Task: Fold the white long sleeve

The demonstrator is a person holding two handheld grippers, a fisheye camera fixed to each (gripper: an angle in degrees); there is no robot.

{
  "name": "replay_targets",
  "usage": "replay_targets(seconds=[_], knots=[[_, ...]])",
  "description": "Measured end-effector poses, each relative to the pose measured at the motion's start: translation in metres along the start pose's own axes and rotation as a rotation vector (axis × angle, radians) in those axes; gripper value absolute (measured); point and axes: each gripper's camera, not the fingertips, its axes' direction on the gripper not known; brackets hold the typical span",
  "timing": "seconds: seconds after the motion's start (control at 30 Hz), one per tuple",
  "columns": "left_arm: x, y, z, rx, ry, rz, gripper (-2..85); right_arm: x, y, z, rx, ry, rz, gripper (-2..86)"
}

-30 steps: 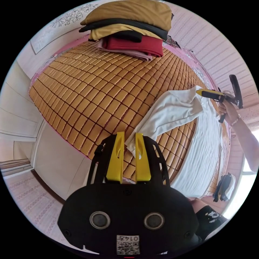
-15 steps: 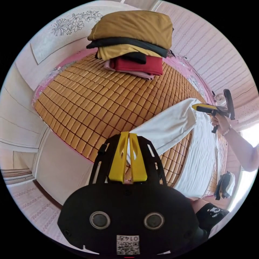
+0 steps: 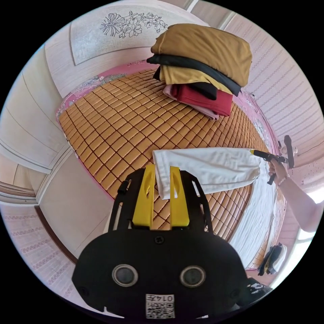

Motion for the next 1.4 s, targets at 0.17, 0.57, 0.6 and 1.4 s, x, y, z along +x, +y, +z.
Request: replay_targets(seconds=[0.17, 0.57, 0.6, 1.4], knots=[[0.010, 0.007, 0.029, -0.115, -0.058, 0.099, 4.1, -0.011, 0.003, -0.004, 0.029, -0.016, -0.012, 4.9], [-0.013, -0.014, 0.025, -0.009, -0.110, 0.042, 0.4, -0.058, -0.003, -0.037, 0.097, 0.019, -0.032, 0.5], [-0.022, -0.012, 0.030, -0.023, -0.081, 0.009, 1.6, -0.066, 0.000, -0.042, 0.122, 0.004, -0.042, 0.9], [-0.028, 0.014, 0.001, 0.090, 0.096, 0.088, 0.4, -0.355, 0.012, -0.028, 0.041, -0.289, -0.667, 6.3]])
